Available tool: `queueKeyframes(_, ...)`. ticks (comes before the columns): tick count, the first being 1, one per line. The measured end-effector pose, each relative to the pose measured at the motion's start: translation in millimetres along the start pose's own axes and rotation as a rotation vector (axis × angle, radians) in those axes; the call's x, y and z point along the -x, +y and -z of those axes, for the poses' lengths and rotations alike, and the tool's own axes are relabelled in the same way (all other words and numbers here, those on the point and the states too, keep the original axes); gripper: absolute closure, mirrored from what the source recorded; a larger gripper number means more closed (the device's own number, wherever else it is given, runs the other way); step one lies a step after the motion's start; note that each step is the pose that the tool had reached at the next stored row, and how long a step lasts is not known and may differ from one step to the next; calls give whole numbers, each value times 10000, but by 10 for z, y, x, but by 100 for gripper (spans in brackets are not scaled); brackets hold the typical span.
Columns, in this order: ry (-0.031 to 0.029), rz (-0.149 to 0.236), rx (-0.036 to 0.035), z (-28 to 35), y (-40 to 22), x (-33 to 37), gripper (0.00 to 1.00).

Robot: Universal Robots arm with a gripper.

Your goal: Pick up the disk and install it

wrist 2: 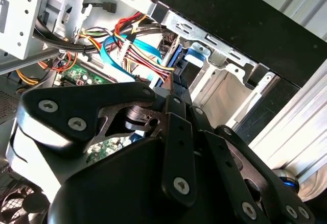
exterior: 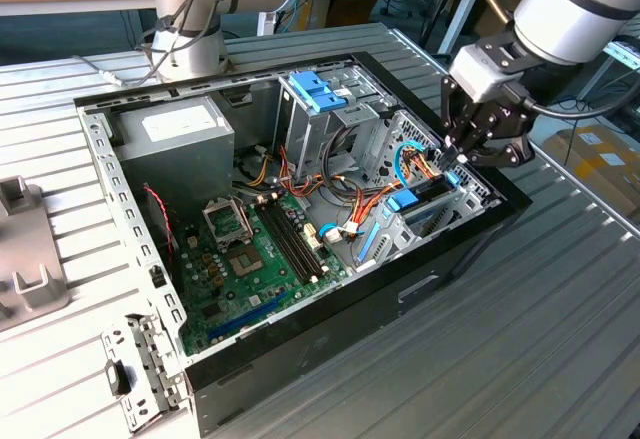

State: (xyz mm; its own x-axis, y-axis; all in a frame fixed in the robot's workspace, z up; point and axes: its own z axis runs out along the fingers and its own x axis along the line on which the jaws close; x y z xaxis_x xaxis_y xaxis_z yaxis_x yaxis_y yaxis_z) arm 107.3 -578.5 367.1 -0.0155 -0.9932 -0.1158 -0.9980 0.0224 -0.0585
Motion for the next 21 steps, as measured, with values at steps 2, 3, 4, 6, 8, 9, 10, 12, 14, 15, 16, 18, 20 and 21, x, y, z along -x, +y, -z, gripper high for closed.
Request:
queueKeyframes(2,-2,0,0,9,-1,1,89)
queueKeyframes(3,-2,0,0,12,-1,2,89)
queueKeyframes(4,-1,0,0,15,-1,2,89)
queueKeyframes(6,-1,0,0,20,-2,2,89)
queueKeyframes(8,0,1,0,27,-3,3,89)
queueKeyframes(9,0,1,1,30,-6,4,89)
queueKeyframes(10,-1,2,1,33,-9,4,89)
queueKeyframes(12,0,0,3,40,-16,5,89)
queueKeyframes(14,0,0,3,46,-19,6,89)
queueKeyframes(15,-1,0,4,48,-21,6,89)
queueKeyframes(16,-2,0,4,49,-22,7,89)
queueKeyframes(18,0,0,4,53,-26,7,89)
queueKeyframes(20,1,0,5,56,-33,7,89)
queueKeyframes(21,-1,-1,7,68,-44,9,89)
